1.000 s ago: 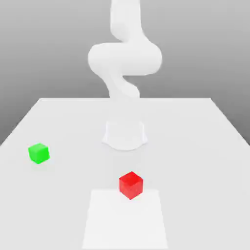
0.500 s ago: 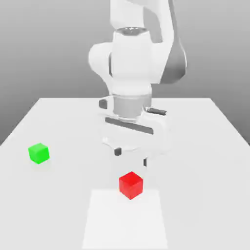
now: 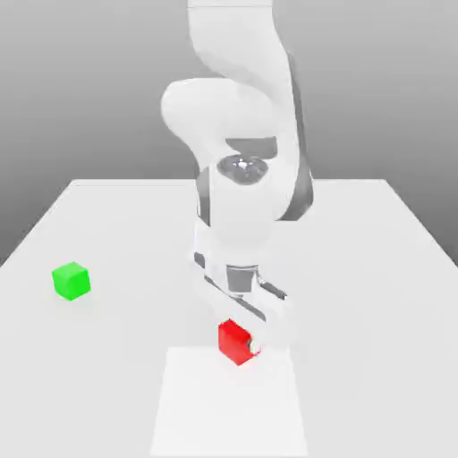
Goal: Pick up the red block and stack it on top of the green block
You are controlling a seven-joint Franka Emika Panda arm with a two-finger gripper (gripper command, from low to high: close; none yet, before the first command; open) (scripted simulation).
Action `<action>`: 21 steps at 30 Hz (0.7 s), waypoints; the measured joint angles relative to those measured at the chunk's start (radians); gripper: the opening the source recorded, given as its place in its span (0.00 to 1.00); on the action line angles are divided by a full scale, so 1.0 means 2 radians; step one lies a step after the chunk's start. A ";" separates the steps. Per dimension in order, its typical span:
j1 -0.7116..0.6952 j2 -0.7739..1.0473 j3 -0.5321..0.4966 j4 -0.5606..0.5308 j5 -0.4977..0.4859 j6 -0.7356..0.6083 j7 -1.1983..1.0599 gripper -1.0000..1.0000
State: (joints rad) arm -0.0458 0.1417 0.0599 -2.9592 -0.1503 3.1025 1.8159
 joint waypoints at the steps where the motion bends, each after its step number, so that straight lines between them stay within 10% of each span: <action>1: 0.011 0.008 -0.012 0.001 -0.003 0.007 0.003 0.00; 10: 0.008 -0.129 0.022 -0.019 0.098 -0.110 -0.068 0.00; 21: -0.200 -0.186 -0.095 -0.002 0.037 -0.178 -0.034 0.00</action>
State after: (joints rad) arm -0.4449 -0.2293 -0.1292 -2.9626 -0.0770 2.7461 1.7469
